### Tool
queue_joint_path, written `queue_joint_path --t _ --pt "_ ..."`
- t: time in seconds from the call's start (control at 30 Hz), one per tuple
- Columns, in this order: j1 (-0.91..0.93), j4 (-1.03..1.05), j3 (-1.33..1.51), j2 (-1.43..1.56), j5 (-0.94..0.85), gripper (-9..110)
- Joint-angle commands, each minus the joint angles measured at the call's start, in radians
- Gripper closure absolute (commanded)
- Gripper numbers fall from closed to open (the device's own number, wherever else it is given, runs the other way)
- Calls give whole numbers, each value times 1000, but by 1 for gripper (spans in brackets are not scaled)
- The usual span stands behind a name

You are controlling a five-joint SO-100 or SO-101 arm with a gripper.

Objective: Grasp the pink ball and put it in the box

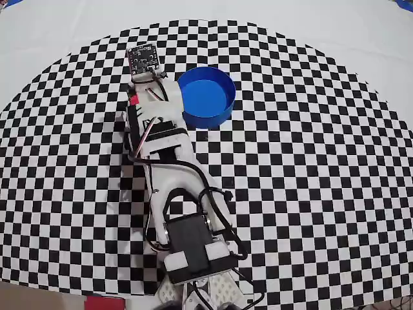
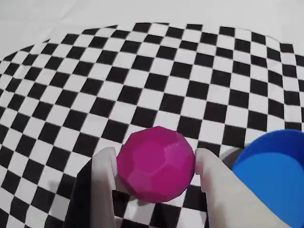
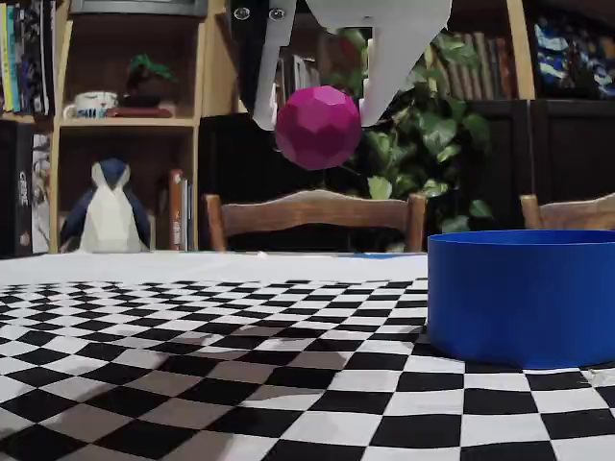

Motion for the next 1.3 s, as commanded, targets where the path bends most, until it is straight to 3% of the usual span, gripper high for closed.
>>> queue_joint_path --t 0.0,1.27 --pt "23 -5 -6 74 -6 101" --pt "167 -9 -9 77 -6 101"
